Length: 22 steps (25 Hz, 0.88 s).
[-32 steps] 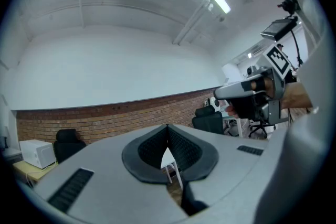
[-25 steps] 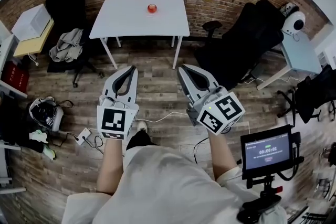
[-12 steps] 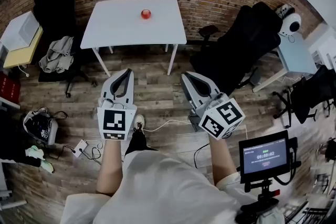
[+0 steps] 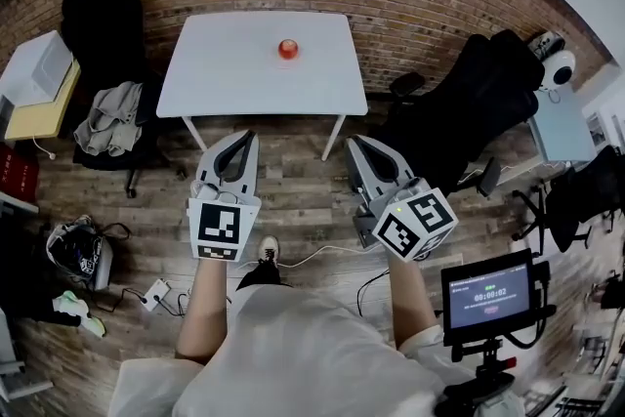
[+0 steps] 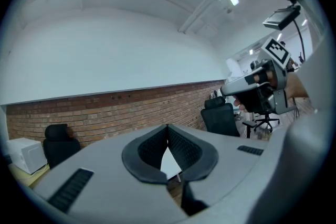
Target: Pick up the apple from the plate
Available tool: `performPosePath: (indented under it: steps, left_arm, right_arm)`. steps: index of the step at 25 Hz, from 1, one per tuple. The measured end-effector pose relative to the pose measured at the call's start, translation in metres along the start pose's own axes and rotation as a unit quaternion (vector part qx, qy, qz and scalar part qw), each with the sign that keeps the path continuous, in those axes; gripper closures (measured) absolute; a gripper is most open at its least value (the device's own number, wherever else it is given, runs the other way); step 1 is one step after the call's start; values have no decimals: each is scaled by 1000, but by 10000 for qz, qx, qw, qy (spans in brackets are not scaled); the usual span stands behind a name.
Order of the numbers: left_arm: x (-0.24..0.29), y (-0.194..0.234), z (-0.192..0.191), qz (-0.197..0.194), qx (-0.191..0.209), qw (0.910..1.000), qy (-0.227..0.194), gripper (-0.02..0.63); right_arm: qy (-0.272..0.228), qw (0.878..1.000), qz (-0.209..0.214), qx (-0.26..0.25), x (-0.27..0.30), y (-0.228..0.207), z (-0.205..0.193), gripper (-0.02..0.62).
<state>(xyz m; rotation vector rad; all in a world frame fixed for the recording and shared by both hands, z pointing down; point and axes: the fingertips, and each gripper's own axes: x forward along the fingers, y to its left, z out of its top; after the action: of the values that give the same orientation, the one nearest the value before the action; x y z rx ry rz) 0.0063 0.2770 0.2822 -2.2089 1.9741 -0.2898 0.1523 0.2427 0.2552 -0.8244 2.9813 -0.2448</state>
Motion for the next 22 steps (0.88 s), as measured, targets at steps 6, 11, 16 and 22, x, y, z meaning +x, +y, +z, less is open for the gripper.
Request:
performPosePath:
  steps: [6,11,16,22]
  left_arm:
    - [26,28,-8,-98,-90,9999,32,600]
    - [46,47,-15,-189,-129,9997,39,600]
    - [69,62,-19,-297,-134,9995,38,600]
    - [99,88,-26,-385,-139,9991,65,600]
  right_arm:
    - [138,9998,-94,-59,41,-10,0,594]
    - [255,9995,-131,-124,67,-16,0,594]
    - [326,9992,-188,-148,93,-27,-1,594]
    - [505,9982,-125,-290,132,-34,-5,594]
